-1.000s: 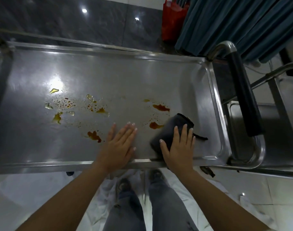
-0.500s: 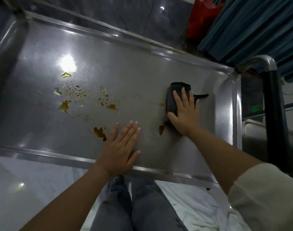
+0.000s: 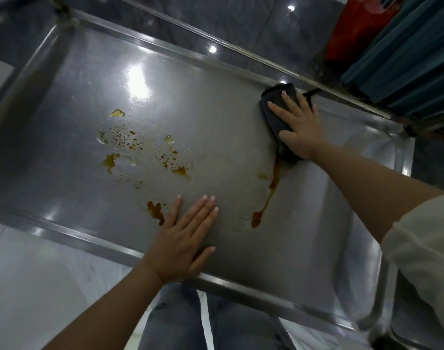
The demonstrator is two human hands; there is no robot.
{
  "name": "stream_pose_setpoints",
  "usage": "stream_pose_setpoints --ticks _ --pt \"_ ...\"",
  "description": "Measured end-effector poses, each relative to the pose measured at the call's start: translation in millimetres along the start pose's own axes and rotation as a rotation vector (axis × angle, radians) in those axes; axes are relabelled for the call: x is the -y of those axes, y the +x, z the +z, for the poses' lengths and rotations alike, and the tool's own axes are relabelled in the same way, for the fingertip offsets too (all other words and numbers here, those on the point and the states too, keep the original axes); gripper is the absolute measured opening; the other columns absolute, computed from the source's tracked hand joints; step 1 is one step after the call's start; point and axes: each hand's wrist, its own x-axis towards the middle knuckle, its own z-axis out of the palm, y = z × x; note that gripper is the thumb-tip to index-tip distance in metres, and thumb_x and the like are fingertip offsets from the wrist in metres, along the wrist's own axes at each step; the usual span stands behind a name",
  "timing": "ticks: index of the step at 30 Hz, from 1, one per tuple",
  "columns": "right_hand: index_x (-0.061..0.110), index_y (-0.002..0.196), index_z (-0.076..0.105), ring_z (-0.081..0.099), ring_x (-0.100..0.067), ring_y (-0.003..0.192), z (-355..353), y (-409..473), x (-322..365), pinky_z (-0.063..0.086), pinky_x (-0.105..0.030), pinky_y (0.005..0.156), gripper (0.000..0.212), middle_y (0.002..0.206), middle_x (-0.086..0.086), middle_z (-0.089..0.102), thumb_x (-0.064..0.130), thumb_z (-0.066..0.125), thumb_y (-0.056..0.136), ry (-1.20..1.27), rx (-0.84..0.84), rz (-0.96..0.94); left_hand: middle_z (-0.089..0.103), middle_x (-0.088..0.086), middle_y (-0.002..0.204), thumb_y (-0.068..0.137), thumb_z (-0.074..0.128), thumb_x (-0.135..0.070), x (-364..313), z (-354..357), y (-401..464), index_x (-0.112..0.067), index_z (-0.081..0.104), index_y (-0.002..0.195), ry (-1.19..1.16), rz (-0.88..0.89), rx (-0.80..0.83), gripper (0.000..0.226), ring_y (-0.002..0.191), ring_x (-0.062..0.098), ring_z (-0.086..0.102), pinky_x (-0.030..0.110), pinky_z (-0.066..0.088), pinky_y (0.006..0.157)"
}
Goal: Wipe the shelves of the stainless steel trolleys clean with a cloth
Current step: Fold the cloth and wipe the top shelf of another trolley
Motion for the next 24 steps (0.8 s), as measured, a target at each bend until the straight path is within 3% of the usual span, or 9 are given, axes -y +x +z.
stream_pose_setpoints --ticks 4,8,14,20,24 --pt "0.045 0.146 0.018 -0.011 -0.024 0.146 12 -39 11 -0.012 -0.046 0.114 0.075 0.16 0.006 0.003 0.043 0.032 0.072 0.004 0.003 -0.139 0.024 0.013 0.157 0.095 0.038 -0.047 2 2 -10 -0.006 0.029 0.148 -0.002 0.046 -0.013 0.068 0.147 0.027 0.019 0.061 0.018 0.112" --pt "0.044 0.144 0.012 -0.011 -0.022 0.146 33 -95 32 -0.014 -0.044 0.113 0.076 0.158 0.01 0.002 0.049 0.027 0.069 0.061 -0.017 -0.152 0.025 0.013 0.157 0.095 0.037 -0.047 4 3 -14 -0.007 0.03 0.148 -0.016 0.06 -0.006 0.067 0.147 0.026 0.018 0.061 0.017 0.113" --pt "0.046 0.144 0.008 -0.021 -0.016 0.144 78 -178 92 -0.01 -0.05 0.116 0.077 0.158 0.011 -0.006 0.05 0.03 0.071 0.19 -0.088 0.057 0.021 0.012 0.158 0.094 0.042 -0.047 6 1 -15 -0.006 0.03 0.148 -0.028 0.061 0.022 0.069 0.148 0.024 0.014 0.063 0.018 0.112" --pt "0.05 0.141 0.0 -0.032 -0.005 0.137 113 -207 170 -0.017 -0.042 0.114 0.068 0.154 0.017 -0.016 0.044 0.028 0.079 0.362 -0.166 0.352 0.027 0.012 0.155 0.095 0.041 -0.041 5 -8 -20 -0.005 0.038 0.144 -0.053 0.059 -0.033 0.061 0.146 0.025 0.02 0.063 0.02 0.111" --pt "0.05 0.14 0.004 -0.03 -0.001 0.135 121 -217 189 -0.009 -0.043 0.117 0.062 0.15 0.021 -0.016 0.036 0.026 0.083 0.473 -0.163 0.383 0.026 0.013 0.156 0.097 0.033 -0.043 24 -15 -36 -0.005 0.034 0.146 -0.057 -0.04 -0.039 0.062 0.147 0.024 0.016 0.061 0.013 0.115"
